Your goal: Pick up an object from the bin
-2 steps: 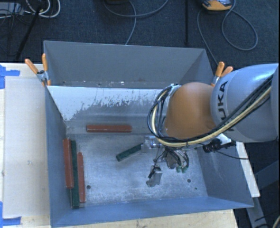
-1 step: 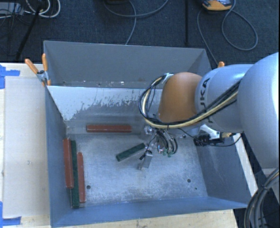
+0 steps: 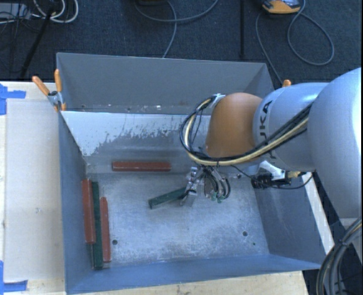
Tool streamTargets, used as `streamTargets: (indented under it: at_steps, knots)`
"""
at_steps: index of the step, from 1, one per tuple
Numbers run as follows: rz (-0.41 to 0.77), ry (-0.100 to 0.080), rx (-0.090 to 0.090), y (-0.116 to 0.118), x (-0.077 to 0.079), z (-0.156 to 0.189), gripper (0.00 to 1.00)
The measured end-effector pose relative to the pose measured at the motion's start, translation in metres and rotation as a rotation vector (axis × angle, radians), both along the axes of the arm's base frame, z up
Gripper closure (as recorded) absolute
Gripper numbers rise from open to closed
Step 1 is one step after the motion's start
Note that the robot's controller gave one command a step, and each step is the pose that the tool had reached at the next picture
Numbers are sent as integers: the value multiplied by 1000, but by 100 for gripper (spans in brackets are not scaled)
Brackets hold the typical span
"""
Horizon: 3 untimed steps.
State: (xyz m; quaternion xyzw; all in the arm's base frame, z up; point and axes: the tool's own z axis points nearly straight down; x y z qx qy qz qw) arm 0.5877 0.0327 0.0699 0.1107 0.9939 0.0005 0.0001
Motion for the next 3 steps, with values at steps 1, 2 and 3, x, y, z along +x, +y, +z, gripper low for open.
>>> streamTargets:
  at_steps: [1, 2, 3]
  knots:
    - [260, -5, -2, -23, 29, 32, 100]
    - [257, -2, -1, -22, 28, 31, 0]
    - [325, 3, 1, 19, 24, -2, 0]
